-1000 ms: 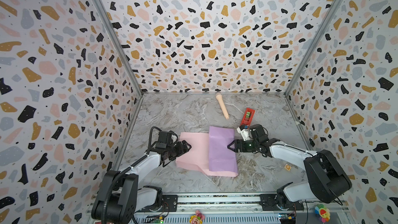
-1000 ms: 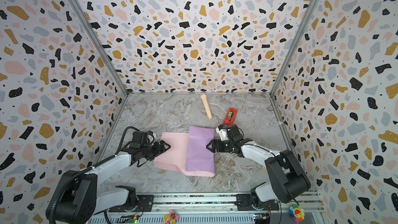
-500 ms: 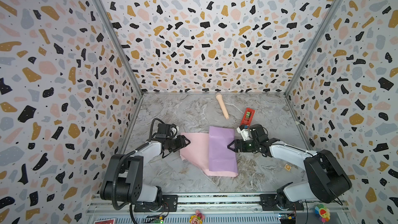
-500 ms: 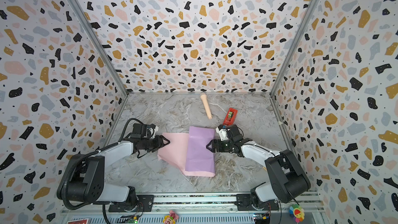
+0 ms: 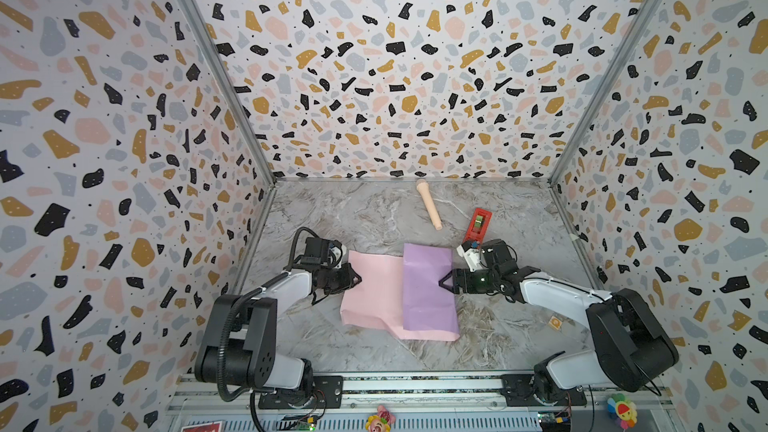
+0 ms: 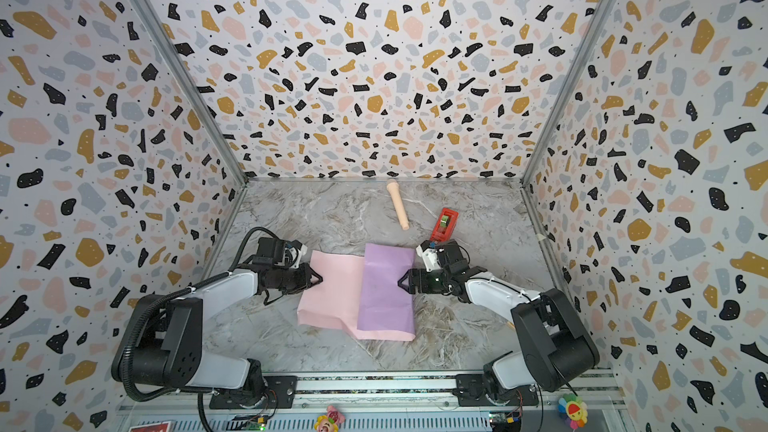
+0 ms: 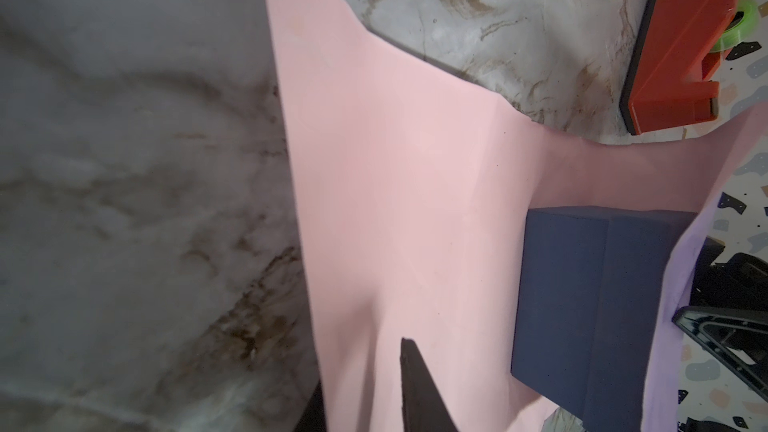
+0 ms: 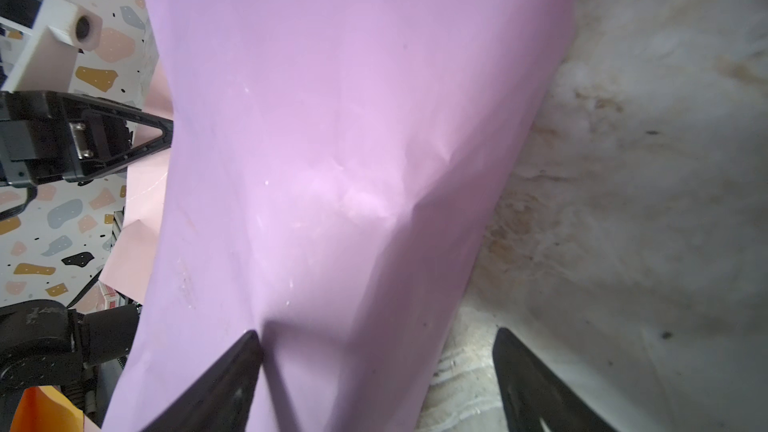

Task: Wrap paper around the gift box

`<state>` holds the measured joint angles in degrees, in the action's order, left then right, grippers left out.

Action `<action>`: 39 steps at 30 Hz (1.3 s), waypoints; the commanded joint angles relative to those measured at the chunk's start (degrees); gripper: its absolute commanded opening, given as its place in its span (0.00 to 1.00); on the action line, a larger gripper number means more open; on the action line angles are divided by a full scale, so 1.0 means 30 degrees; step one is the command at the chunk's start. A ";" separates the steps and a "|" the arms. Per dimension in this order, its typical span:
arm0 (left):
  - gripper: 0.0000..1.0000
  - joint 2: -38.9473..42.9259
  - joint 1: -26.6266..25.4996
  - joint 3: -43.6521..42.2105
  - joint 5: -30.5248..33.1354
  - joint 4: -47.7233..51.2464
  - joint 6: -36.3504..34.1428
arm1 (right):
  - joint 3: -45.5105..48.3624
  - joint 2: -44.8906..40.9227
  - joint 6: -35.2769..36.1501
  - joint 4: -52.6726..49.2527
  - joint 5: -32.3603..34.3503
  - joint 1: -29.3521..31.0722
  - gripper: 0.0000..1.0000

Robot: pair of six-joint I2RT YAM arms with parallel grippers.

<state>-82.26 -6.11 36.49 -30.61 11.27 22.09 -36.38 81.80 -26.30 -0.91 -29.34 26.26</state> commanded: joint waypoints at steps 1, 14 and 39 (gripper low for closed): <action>0.16 0.0454 0.0073 0.0551 0.0520 0.0764 -0.0619 | 0.0454 0.0711 0.0481 -0.2874 0.1824 0.0094 0.86; 0.00 0.3733 -0.3602 0.1724 0.4189 0.2553 0.1633 | 0.0202 0.0873 0.0382 -0.2935 0.1869 0.0328 0.86; 0.00 0.2293 -1.1904 0.7287 1.3730 0.7115 0.3424 | 0.0027 0.0946 0.0541 -0.2816 0.1781 0.0624 0.86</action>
<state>-75.00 -41.80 55.29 5.28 27.14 35.53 -37.63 82.46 -26.30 -2.11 -28.91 26.92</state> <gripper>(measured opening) 0.047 0.860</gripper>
